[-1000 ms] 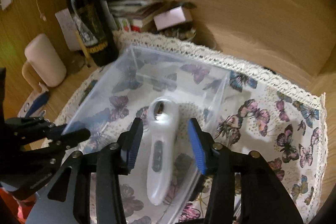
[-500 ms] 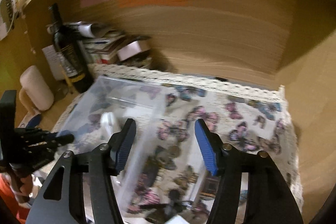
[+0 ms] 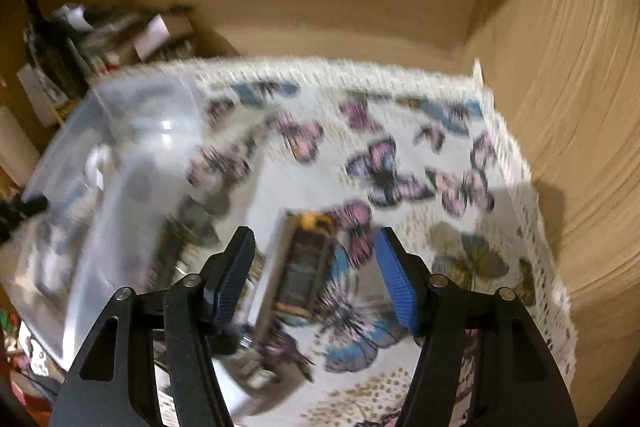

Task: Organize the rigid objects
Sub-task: 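Grasp the black-and-gold case with the right gripper and lift it, then place the black-and-gold case into the clear box beside the white device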

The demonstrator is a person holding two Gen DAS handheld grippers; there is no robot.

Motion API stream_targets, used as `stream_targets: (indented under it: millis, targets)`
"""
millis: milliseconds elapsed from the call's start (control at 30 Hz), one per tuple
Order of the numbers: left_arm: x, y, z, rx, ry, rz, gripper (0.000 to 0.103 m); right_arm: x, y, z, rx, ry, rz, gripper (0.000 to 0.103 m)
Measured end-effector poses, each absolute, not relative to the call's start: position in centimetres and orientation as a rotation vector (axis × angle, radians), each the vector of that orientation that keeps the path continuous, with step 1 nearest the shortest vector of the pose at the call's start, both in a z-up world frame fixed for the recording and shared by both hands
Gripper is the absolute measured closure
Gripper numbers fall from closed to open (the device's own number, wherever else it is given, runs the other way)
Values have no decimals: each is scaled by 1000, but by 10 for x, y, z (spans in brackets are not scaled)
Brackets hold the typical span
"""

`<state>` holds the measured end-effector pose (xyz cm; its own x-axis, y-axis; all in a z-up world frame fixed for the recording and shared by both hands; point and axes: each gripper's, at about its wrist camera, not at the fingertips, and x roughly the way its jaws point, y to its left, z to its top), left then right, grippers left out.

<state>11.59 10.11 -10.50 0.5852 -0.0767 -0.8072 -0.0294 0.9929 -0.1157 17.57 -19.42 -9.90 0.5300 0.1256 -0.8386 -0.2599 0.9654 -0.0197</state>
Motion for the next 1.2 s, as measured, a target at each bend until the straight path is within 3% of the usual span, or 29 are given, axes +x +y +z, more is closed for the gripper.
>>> stream_targets:
  millis: [167,233,367,400,600,967,1200]
  targets:
    - [117,99,-104,-113,949,-20,92,179,-203,-126,-155,1069,260,57]
    - [116,99,-104,-103,946,-21,92,179,-203,-132,-151,1077,288,58]
    - [116,99,-105,-96,945,-20,92,185,-197,-140,-171,1085,310,80]
    - [116,99,-104,-98,945,-21,92,186,-196,-139,-180,1069,306,81]
    - [116,103,-103,-152,943,3,92,188,-209,-129,-62,1048,329,81]
    - [107,99,-102,-139,951,41,93,143,-206,-50,10,830,482,81]
    - [112,99,-100,-120,961,-8,93,137,-179,-30,27,772,539,81]
